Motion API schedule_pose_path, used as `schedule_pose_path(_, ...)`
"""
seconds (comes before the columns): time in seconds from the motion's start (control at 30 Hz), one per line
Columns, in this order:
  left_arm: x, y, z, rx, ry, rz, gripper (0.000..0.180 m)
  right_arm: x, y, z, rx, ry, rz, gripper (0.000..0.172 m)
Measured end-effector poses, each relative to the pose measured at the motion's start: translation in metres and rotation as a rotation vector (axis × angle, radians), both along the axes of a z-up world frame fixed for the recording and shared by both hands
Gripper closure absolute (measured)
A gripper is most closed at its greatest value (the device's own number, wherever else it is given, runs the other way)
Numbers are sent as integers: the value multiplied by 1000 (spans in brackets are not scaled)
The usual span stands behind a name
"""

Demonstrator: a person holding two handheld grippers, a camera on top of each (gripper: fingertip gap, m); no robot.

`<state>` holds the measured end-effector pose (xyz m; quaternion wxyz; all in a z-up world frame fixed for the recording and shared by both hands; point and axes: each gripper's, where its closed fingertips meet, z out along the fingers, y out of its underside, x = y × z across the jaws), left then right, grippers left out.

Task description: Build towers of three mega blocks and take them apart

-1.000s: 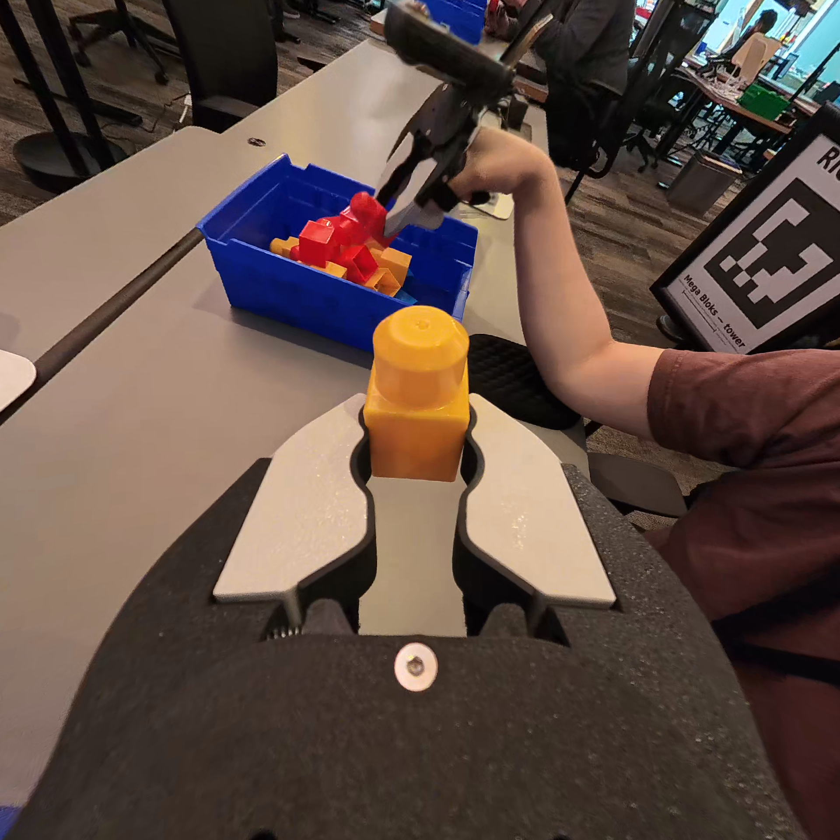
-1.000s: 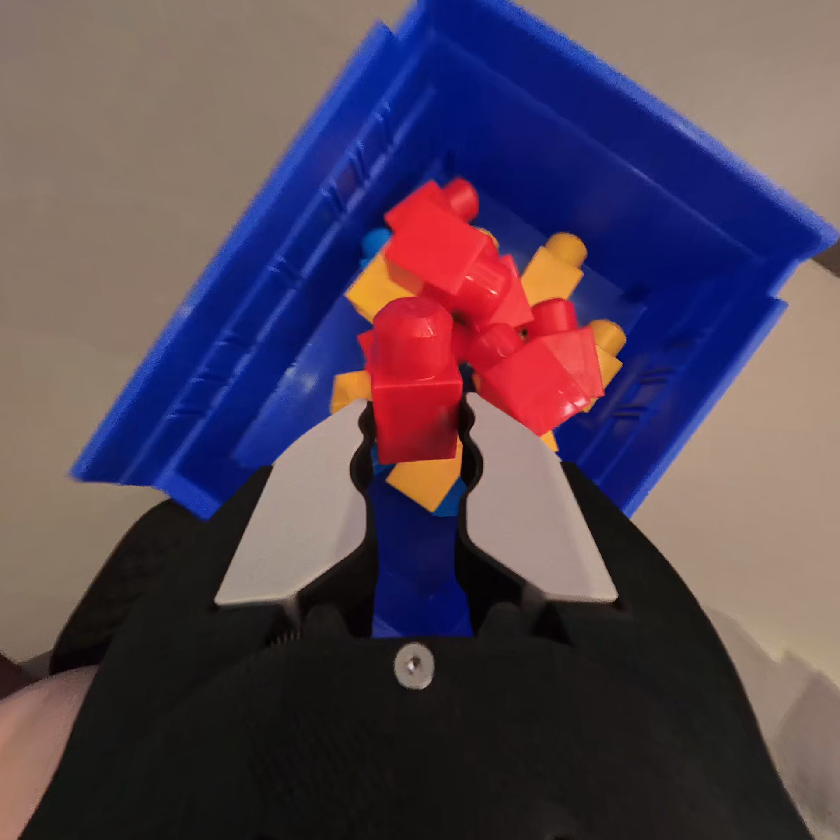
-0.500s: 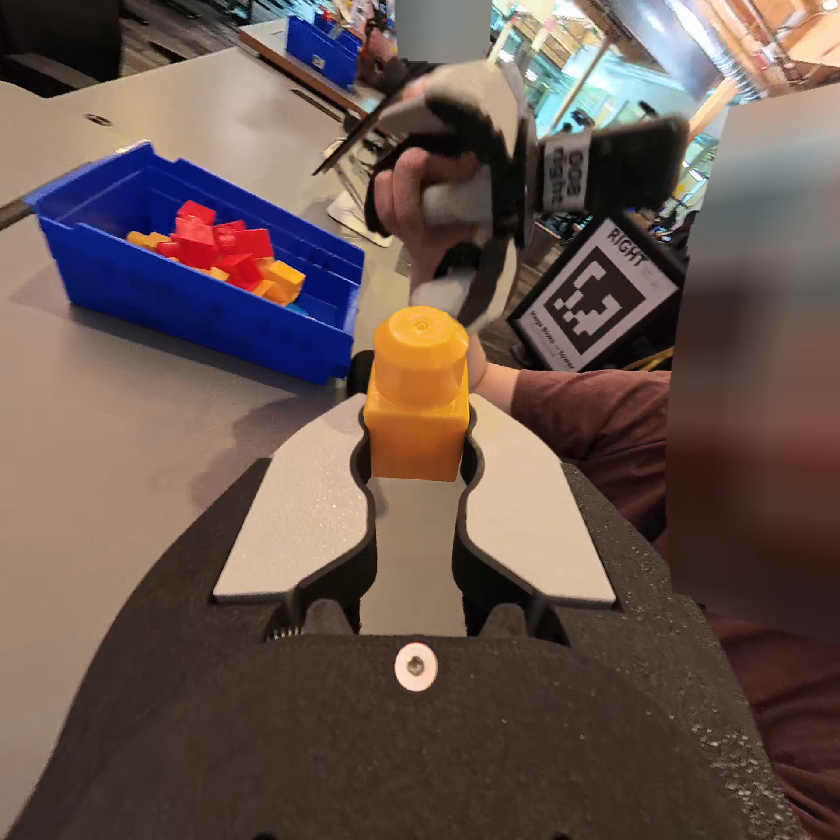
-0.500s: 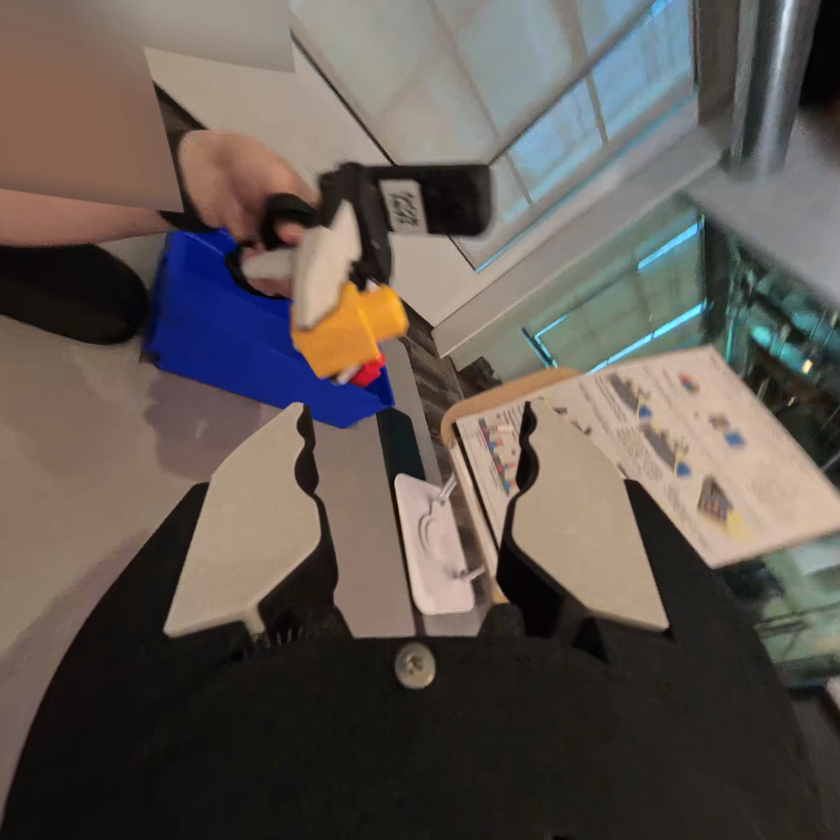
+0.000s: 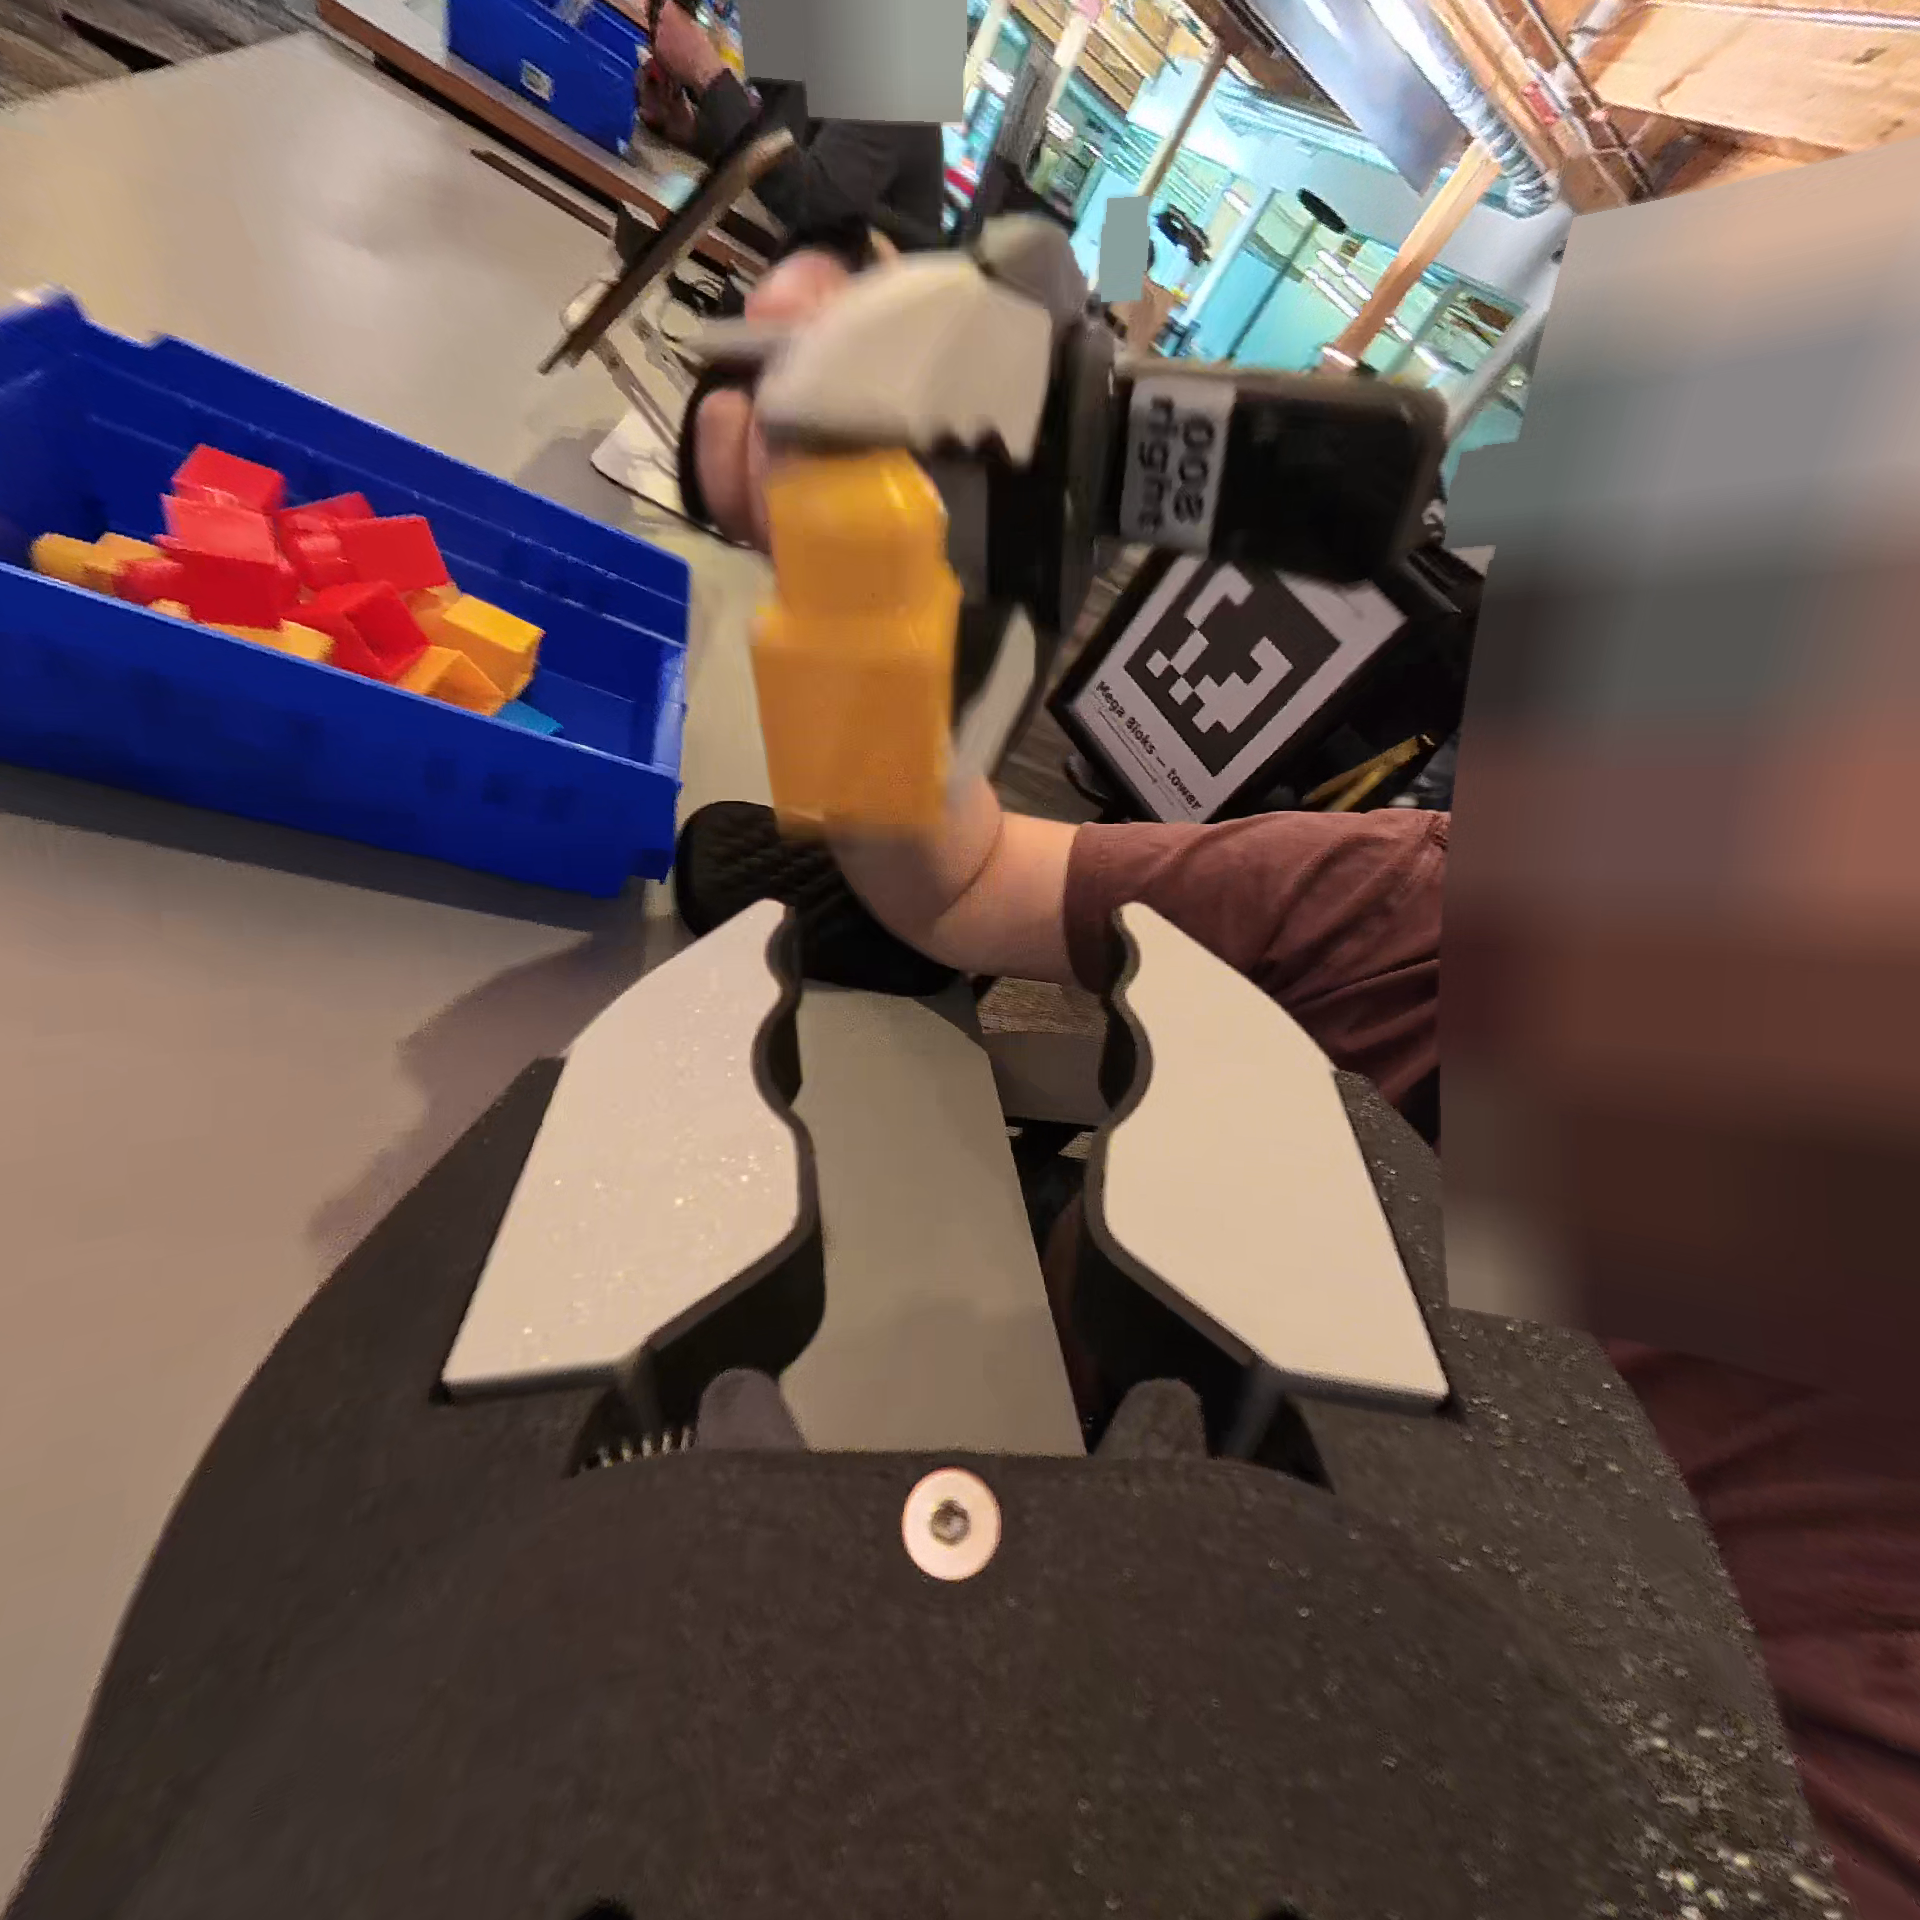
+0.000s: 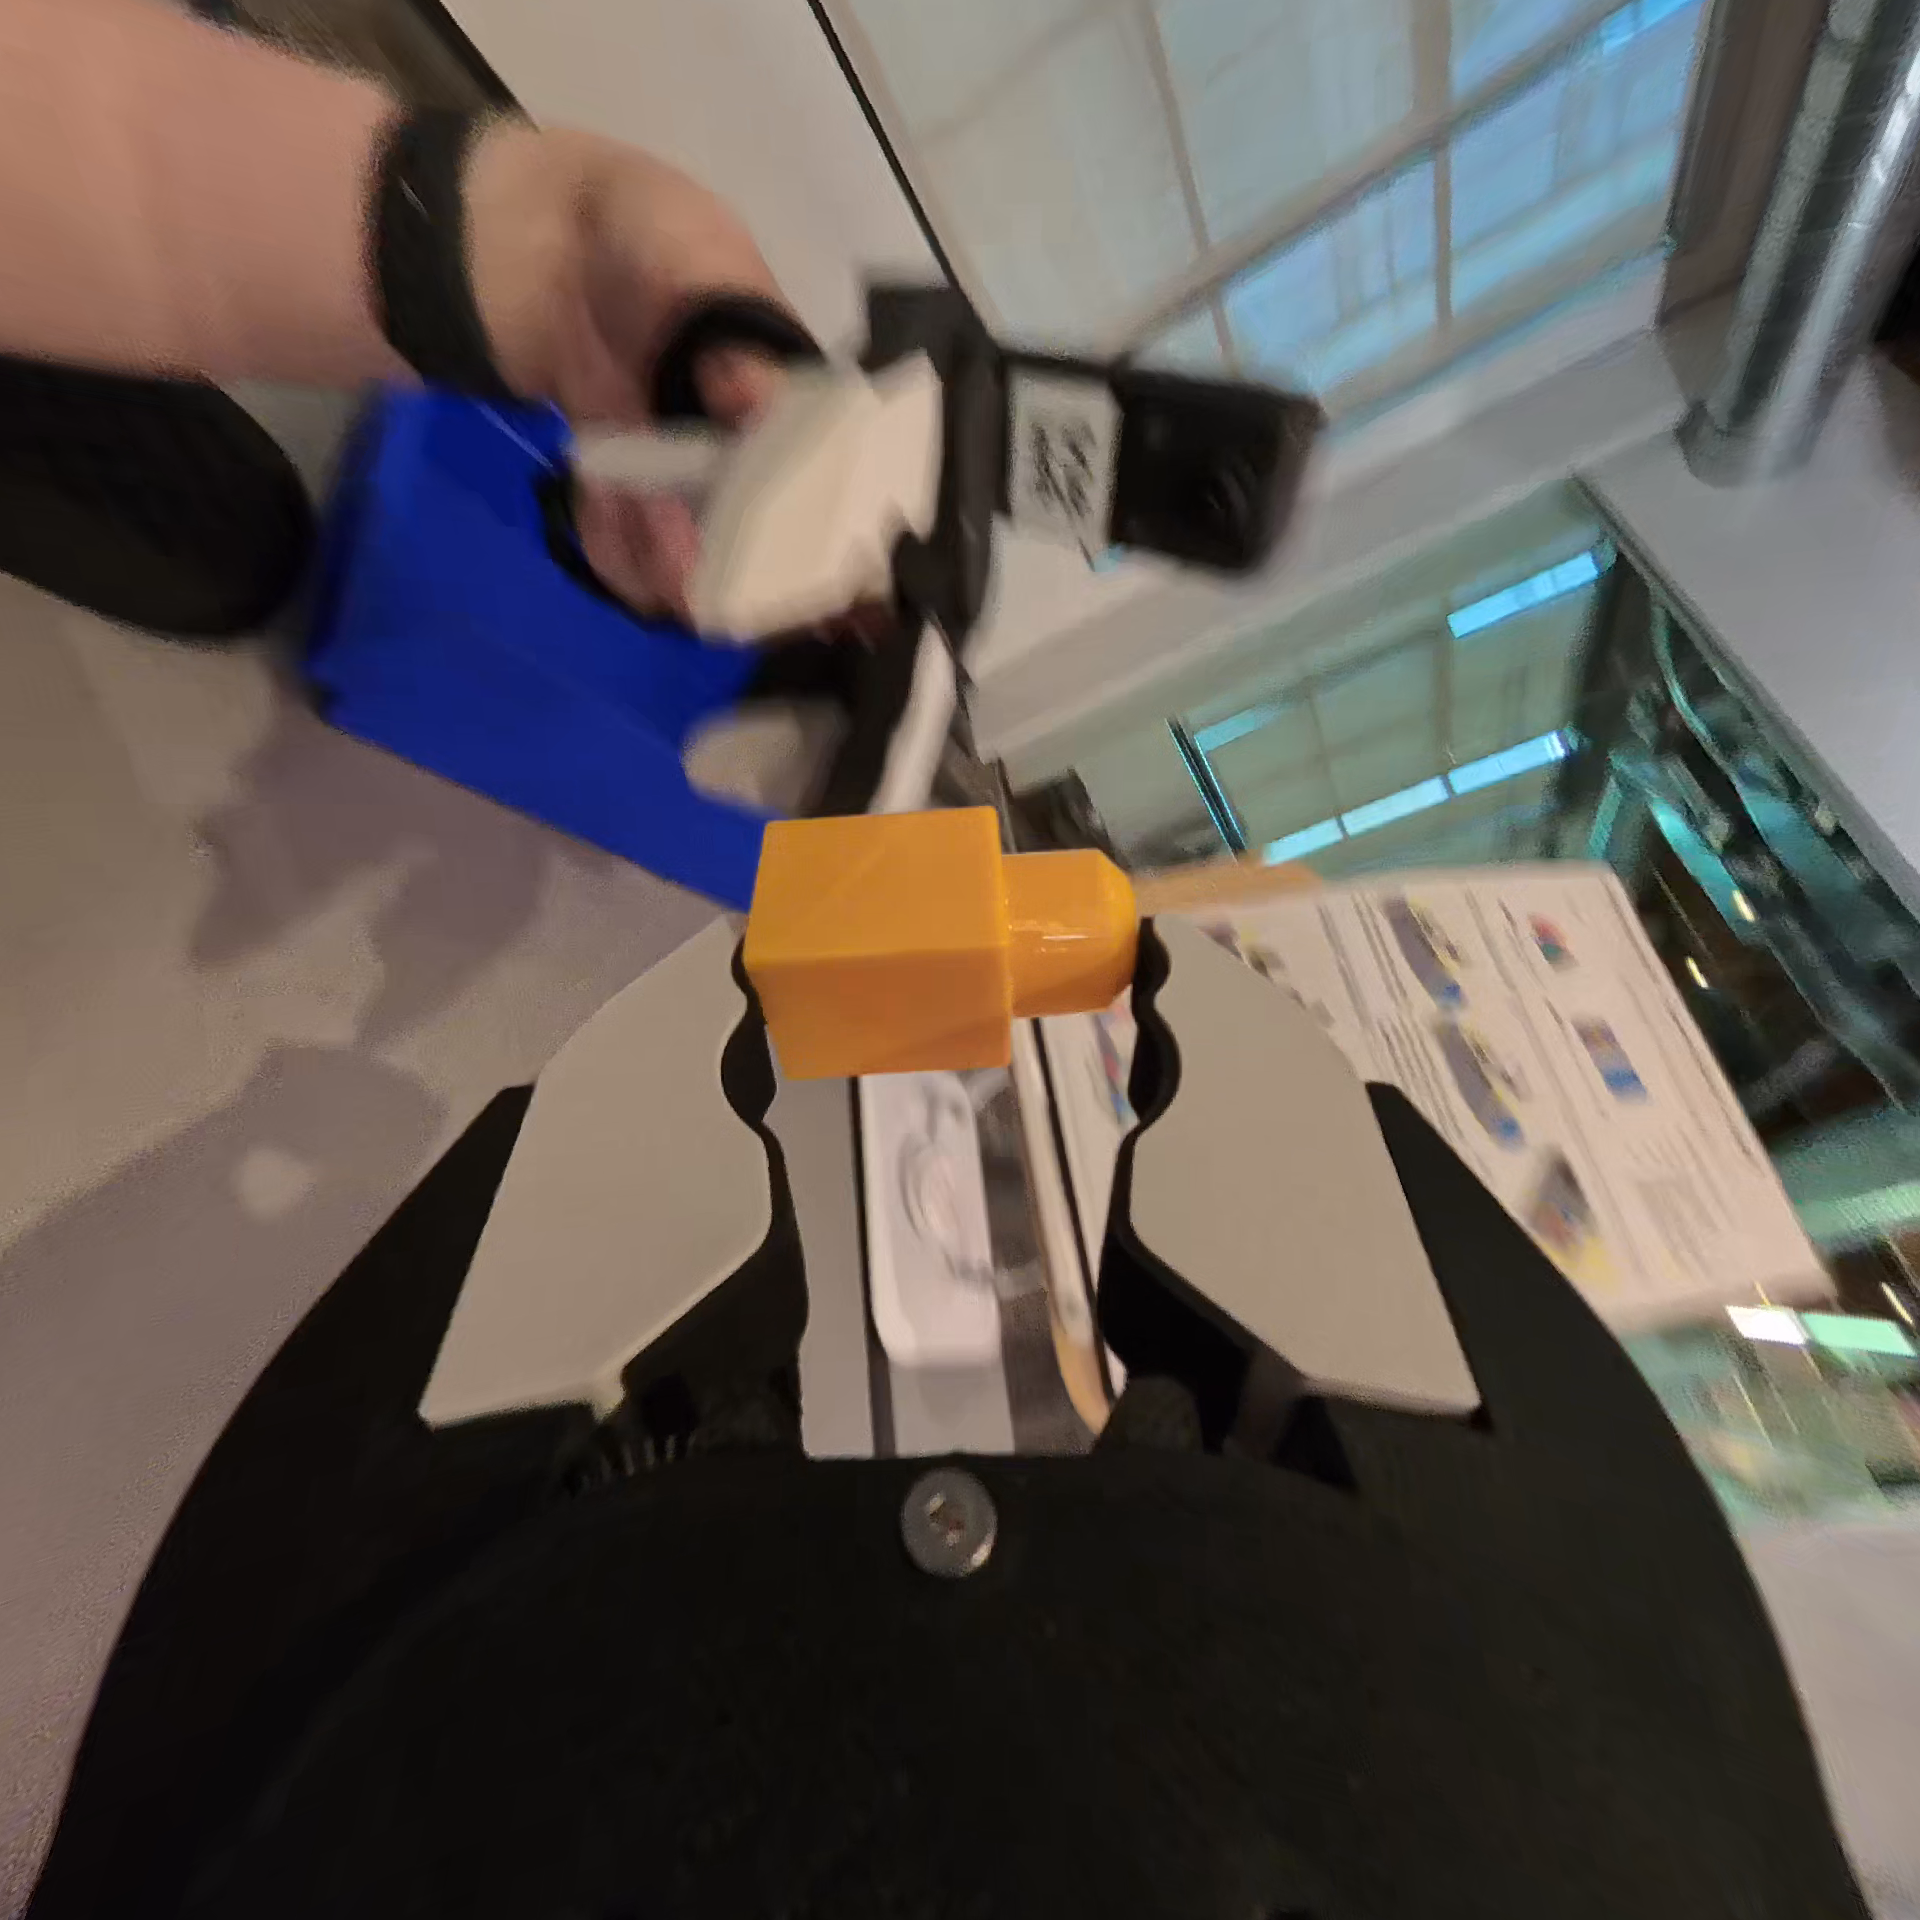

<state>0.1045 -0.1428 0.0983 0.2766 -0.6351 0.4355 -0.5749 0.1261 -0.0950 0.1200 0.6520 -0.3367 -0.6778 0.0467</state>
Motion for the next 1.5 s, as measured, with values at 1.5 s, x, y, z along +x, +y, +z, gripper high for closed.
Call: schedule_pose_path(1.5,-273,206,-183,15,932,1401,106,255,168,-140,-818,-193,-985,96)
